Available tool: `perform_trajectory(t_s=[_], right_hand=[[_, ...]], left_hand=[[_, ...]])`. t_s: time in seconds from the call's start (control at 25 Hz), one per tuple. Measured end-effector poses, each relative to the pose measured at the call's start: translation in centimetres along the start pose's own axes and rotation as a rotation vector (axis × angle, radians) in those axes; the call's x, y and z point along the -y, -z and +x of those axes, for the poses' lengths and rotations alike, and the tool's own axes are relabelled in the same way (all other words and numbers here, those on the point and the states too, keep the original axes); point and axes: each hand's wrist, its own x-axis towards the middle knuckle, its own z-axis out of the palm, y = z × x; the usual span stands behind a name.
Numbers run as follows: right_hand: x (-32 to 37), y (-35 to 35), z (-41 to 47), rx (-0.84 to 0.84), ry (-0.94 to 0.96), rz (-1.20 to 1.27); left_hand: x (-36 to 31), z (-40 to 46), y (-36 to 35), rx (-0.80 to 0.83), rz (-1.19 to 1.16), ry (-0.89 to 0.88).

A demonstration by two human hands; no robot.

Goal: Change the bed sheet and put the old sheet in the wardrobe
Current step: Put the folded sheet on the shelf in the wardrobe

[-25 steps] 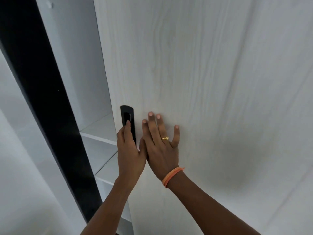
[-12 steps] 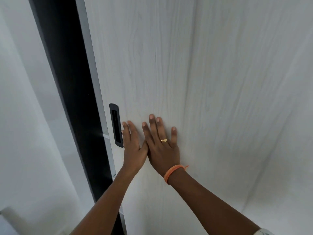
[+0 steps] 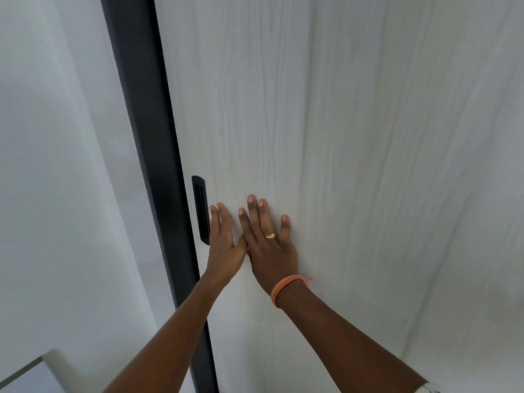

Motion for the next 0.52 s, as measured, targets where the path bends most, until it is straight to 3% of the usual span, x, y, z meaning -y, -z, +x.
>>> perform_trajectory(t_s=[0.28,0.52], right_hand=[[1.9,-1.0,1.1,0.01,-0.03,0.006],[1.8,-0.5,1.0,0.03,-0.033,0.18]], left_hand=[[0.8,0.7,0.6,0.019,-0.01,-0.031],[0.8,0.1,1.9,0.001,-0.047,0.01]])
